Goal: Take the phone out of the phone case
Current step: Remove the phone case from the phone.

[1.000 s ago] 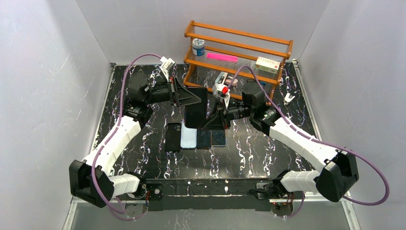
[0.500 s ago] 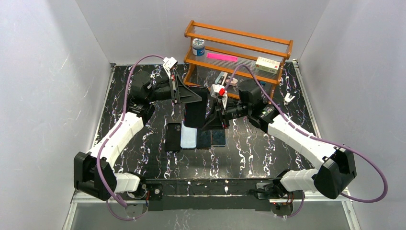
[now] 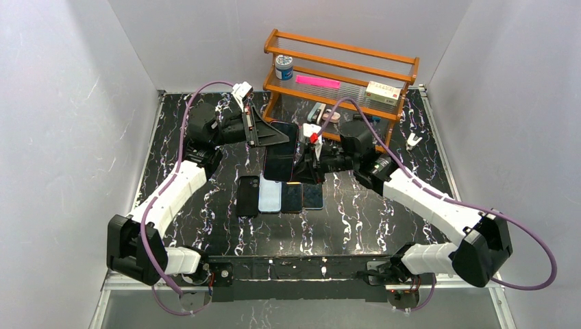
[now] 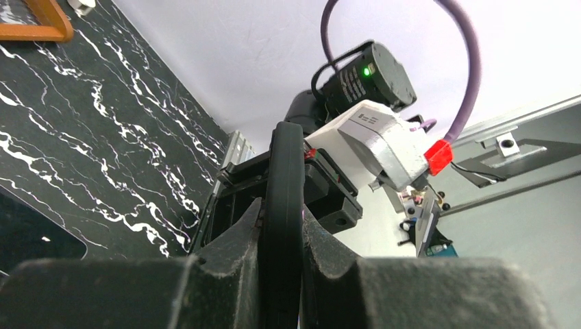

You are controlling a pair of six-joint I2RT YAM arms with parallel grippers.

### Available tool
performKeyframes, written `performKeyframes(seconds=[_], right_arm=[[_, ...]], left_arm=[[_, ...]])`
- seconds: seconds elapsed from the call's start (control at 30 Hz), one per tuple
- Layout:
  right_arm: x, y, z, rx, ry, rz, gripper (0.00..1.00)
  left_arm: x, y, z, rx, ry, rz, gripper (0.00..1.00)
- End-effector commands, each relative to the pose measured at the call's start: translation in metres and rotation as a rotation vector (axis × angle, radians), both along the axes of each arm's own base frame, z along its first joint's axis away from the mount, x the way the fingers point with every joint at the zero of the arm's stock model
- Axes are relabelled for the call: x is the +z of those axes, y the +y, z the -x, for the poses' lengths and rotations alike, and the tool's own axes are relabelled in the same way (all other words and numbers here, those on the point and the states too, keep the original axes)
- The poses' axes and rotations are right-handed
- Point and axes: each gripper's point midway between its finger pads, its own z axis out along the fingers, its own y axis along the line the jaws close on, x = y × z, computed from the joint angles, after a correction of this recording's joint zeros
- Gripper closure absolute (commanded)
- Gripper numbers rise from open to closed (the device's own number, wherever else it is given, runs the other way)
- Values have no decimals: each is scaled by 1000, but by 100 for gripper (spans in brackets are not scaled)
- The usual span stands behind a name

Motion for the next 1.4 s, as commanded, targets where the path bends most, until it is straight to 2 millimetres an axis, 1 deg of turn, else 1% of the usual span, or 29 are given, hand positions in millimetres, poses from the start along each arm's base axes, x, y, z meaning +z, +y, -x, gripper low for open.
performKeyframes(seconds=[0.0,0.07,0.1,0.17,0.27,0.33,0.43,0.57,0.7,0.83,0.9,1.1,1.37], right_arm=[[21,-14,-66,-391,-70,-107,91],[23,-21,-73,-462,5,-121,88],[23,-23,-75,-488,40,-124,85],[25,-27,-71,-511,95,-136,75],[27,-32,-59,-514,172,-159,67],[26,-36,-51,-520,225,-164,62],[30,-43,-35,-517,295,-189,56],[37,-51,-18,-523,398,-218,48],[52,-51,-4,-493,528,-282,46],[67,-46,-1,-471,657,-357,46],[71,-43,-2,-464,710,-377,46],[69,-42,-11,-504,800,-414,48],[60,-41,-18,-542,840,-420,51]], left_arm=[[22,0,16,-21,14,58,100],[23,1,14,-2,0,69,100],[24,1,13,12,-6,75,100],[26,1,8,48,-24,91,100],[26,3,-4,127,-39,109,100],[23,6,-18,210,-30,118,100],[15,10,-35,308,-12,124,100],[10,16,-49,402,-17,127,100],[6,15,-53,410,-3,125,100],[6,16,-53,415,5,131,100],[6,16,-52,415,7,135,100],[10,16,-50,410,18,167,100],[17,17,-46,403,17,200,100]])
